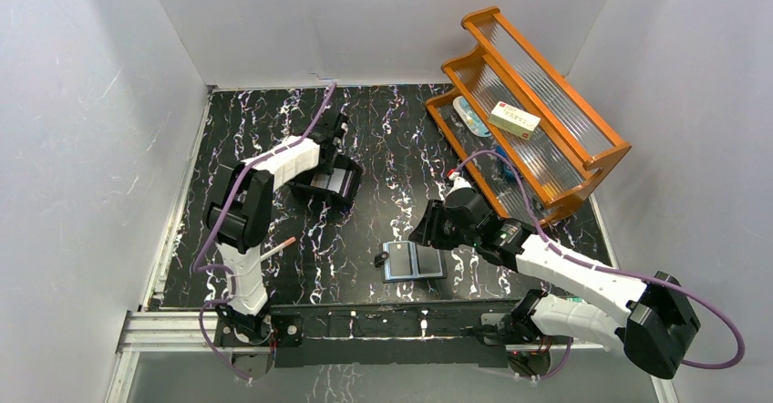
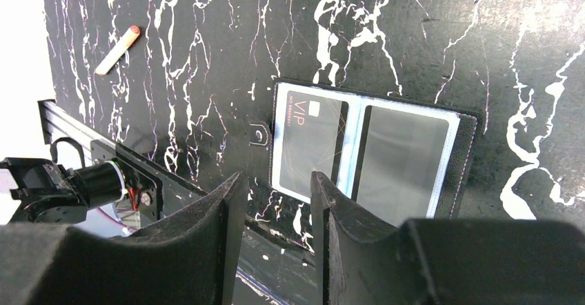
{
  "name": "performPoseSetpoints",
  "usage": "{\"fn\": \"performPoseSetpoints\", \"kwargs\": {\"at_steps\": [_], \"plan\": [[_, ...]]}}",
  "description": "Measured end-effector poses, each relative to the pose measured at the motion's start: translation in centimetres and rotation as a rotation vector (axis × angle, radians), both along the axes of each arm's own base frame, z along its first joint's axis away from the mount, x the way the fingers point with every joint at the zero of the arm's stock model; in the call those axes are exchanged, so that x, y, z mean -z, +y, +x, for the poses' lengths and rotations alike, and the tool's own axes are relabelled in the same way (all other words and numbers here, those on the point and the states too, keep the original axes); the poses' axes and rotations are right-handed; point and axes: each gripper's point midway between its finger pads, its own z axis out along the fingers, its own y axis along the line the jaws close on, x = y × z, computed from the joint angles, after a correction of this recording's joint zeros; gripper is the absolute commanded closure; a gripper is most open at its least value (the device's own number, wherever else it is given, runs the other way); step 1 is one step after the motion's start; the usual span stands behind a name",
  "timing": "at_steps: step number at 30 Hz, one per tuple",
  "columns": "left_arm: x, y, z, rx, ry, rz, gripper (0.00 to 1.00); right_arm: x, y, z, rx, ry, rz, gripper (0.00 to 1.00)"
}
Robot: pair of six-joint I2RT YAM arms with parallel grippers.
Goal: Put the credit cards into the card holder
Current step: Pick up the credit card from the storage box.
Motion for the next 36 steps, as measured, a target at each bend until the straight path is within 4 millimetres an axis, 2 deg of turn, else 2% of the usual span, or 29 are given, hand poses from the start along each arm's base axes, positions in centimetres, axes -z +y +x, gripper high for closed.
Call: {"fn": "performPoseSetpoints", "kwargs": {"at_steps": [4, 14, 18, 22, 28, 35, 36], "plan": [[0.0, -0.5, 0.0, 0.021, 0.009, -0.02, 0.82, 0.0, 0.0, 0.0, 0.002, -0.001, -0.001, 0.53], [-0.6, -2.1, 0.1, 0.057, 0.035, -0.097, 0.83, 1.1, 0.2, 0.1, -0.004, 0.024, -0.022, 0.53], [-1.0, -2.6, 0.1, 0.063, 0.04, -0.123, 0.88, 1.3, 0.4, 0.1, -0.009, 0.032, -0.023, 0.53], [-1.3, -2.9, 0.1, 0.067, 0.042, -0.138, 0.81, 1.3, 0.4, 0.1, -0.011, 0.032, -0.021, 0.53], [-1.3, -3.0, -0.2, 0.065, 0.058, -0.143, 0.79, 1.3, 0.5, 0.0, -0.012, 0.033, -0.02, 0.53], [-1.3, -2.8, -0.2, 0.068, 0.057, -0.132, 1.0, 1.3, 0.5, 0.0, -0.012, 0.033, -0.02, 0.53], [-1.4, -2.7, -0.2, 0.066, 0.055, -0.127, 1.0, 1.3, 0.5, 0.0, -0.012, 0.032, -0.02, 0.53]]}}
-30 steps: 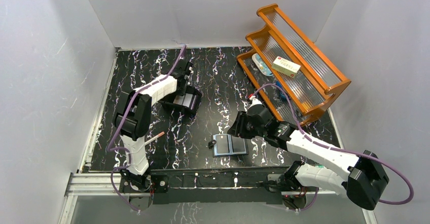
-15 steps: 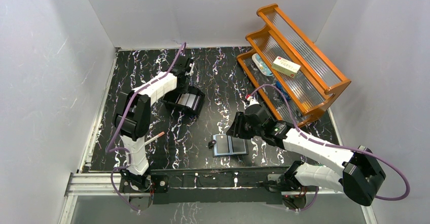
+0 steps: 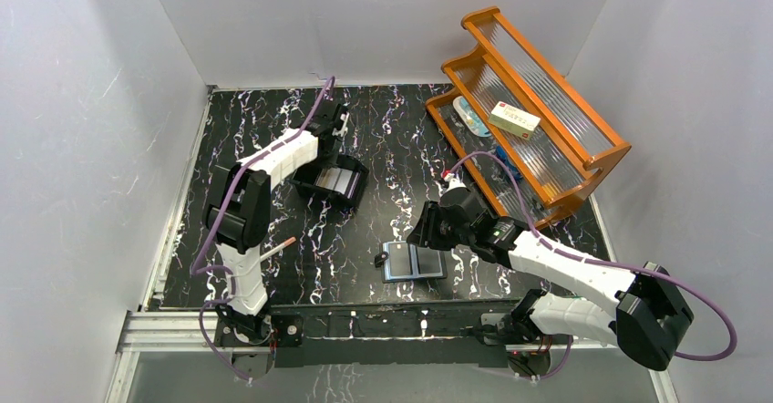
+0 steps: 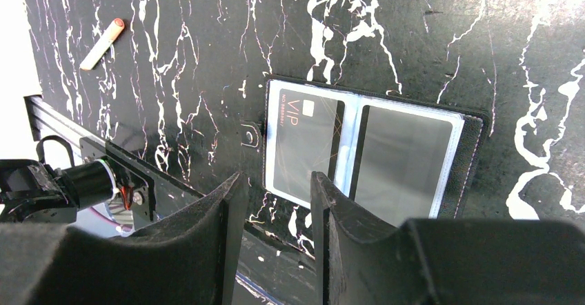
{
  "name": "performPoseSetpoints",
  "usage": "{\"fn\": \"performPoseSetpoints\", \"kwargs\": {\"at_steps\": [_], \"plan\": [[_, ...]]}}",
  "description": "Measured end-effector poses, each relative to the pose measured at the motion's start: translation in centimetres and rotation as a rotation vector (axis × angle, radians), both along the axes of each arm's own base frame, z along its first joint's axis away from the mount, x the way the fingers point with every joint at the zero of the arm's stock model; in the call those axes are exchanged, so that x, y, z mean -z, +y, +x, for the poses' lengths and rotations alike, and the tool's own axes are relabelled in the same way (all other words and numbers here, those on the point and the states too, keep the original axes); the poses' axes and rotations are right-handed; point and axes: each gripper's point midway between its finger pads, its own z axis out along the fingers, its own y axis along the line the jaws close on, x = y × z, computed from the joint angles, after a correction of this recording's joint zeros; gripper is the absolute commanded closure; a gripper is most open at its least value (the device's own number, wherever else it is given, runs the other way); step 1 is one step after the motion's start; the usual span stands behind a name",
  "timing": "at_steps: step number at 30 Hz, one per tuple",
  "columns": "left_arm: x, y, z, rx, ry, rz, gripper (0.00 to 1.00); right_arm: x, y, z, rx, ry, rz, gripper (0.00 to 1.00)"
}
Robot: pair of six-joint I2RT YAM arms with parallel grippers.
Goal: Put the credit cards into the card holder
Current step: Pick up the credit card from the storage box.
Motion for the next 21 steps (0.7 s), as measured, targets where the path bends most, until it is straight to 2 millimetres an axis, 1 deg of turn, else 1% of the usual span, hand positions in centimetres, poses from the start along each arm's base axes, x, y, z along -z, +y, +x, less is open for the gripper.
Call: {"fn": "performPoseSetpoints", "kwargs": {"at_steps": [9, 14, 17, 20, 21], "plan": [[-1.1, 0.2, 0.5, -0.003, -0.018, 0.017, 1.0, -0.1, 0.0, 0.0, 0.0, -0.002, 0.003, 0.54], [-2.6, 0.3, 0.6, -0.016, -0.03, 0.027, 1.0, 0.0, 0.0, 0.0, 0.001, 0.0, 0.003, 0.55], [-4.2, 0.3, 0.6, -0.029, -0.055, 0.023, 1.0, 0.0, -0.2, 0.0, 0.024, 0.019, -0.009, 0.55], [-6.8, 0.3, 0.5, -0.044, -0.102, -0.006, 1.0, -0.3, -0.5, 0.3, 0.062, 0.038, -0.029, 0.52], [-8.0, 0.3, 0.4, -0.05, -0.125, -0.023, 1.0, -0.3, -0.6, 0.4, 0.074, 0.042, -0.036, 0.52]]}}
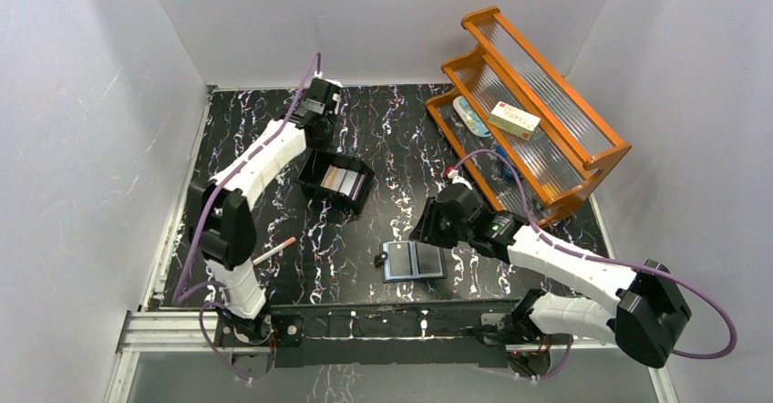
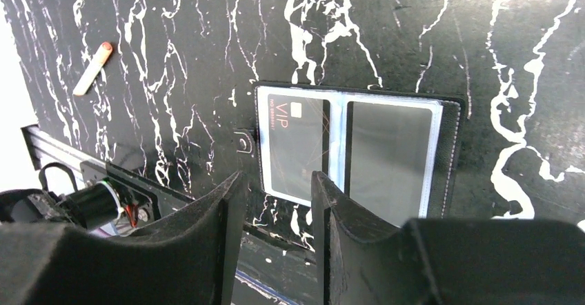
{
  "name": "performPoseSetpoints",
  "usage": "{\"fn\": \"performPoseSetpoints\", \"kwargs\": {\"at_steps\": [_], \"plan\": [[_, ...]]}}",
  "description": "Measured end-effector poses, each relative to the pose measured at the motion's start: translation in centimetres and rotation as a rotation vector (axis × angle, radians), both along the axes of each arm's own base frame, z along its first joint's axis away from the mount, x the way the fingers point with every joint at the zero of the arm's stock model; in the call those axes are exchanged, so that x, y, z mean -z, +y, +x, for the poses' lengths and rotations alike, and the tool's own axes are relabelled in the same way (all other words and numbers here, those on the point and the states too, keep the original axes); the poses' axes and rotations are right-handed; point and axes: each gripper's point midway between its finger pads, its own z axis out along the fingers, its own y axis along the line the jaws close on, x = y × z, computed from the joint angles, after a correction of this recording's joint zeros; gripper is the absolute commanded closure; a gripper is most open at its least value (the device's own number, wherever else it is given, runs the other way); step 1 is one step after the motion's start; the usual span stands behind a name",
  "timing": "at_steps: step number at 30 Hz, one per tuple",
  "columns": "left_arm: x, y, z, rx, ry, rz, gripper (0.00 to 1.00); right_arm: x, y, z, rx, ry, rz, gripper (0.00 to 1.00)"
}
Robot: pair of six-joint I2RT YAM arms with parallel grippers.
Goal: Put the credit cards into the card holder
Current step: Pick up the credit card from the storage box, then turn over the card slot in the card holder.
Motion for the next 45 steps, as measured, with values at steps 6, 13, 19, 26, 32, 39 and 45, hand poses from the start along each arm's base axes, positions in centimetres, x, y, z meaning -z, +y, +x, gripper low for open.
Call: {"fn": "performPoseSetpoints", "kwargs": {"at_steps": [6, 13, 19, 26, 32, 39, 45], "plan": [[-6.7, -1.2, -1.4, 0.0, -0.129, -0.178, 1.0, 0.3, -0.1, -0.4, 0.036, 0.028, -0.061, 0.5], [-10.0, -4.1, -6.1, 0.075, -0.136, -0.456, 1.0, 1.4, 1.3, -2.2, 0.009, 0.051, -0.163, 0.5], [-8.2, -4.2, -8.0, 0.091, -0.09, -0.48, 1.0, 1.4, 1.8, -2.4, 0.0, 0.041, -0.182, 0.5], [-6.0, -2.7, -7.0, 0.059, -0.074, -0.365, 1.0, 1.1, 1.9, -1.9, 0.015, 0.015, -0.182, 0.5], [-6.8, -0.5, -6.1, -0.025, -0.092, -0.255, 1.0, 1.2, 2.3, -1.6, 0.017, 0.019, -0.189, 0.51], [-8.0, 0.7, -6.9, -0.088, -0.086, -0.229, 1.0, 2.8, 2.4, -2.3, 0.021, 0.063, -0.231, 0.52], [-6.9, -1.1, -11.8, -0.024, 0.014, -0.395, 1.0, 3.8, 3.6, -3.3, -0.012, 0.086, -0.306, 0.55]]}}
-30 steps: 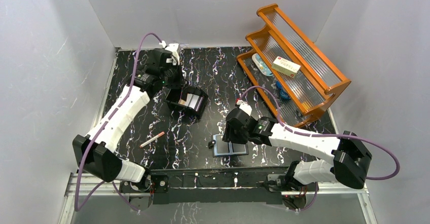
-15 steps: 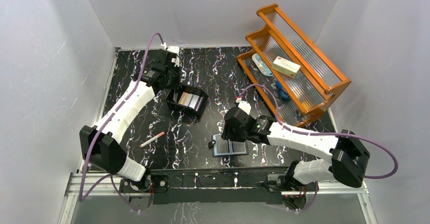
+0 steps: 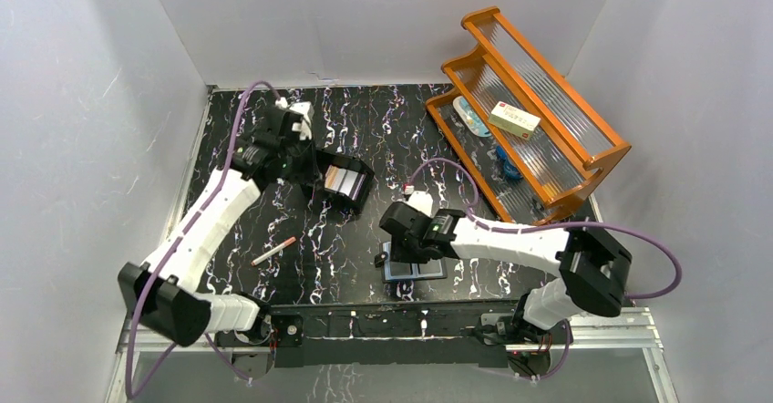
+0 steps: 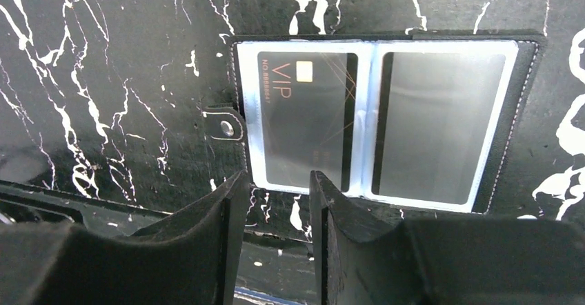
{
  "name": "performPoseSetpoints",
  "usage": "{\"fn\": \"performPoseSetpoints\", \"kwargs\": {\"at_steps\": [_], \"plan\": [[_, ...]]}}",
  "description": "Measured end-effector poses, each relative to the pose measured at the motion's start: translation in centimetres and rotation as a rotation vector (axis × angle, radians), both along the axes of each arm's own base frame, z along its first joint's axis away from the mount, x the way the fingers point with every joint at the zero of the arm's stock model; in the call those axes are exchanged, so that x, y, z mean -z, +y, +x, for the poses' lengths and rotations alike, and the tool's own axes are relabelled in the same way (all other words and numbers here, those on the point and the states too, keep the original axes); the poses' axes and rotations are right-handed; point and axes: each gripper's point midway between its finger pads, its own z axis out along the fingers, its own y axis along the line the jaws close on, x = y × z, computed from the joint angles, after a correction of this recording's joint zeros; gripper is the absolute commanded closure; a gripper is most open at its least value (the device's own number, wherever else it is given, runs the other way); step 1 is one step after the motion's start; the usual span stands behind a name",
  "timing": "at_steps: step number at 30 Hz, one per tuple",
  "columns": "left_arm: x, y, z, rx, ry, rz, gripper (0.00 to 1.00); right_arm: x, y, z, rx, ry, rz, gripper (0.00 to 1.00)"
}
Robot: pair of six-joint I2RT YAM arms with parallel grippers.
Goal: Put the credit cards into the card holder
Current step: Turn over the card slot in the card holder.
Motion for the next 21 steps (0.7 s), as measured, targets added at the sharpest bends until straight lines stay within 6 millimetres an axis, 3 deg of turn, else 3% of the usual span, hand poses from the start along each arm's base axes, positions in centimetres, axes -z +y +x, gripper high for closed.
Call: {"fn": "performPoseSetpoints", "kwargs": {"at_steps": [5, 8, 14, 21], "plan": [[0.9, -2.0, -4.8, 0.082, 0.074, -0.181, 1.0, 0.4, 0.8, 0.1, -0.008, -0.012, -0.048, 0.49], [1.4, -2.5, -6.5, 0.105, 0.109, -0.23, 1.0, 1.3, 1.1, -0.1, -0.014, -0.007, -0.102, 0.45], [1.4, -3.0, -7.3, 0.127, 0.124, -0.272, 1.0, 2.8, 1.6, -0.2, -0.032, -0.028, -0.25, 0.4], [0.8, -3.0, -7.7, 0.135, 0.106, -0.287, 1.0, 3.1, 0.1, -0.4, -0.04, -0.054, -0.346, 0.41]]}}
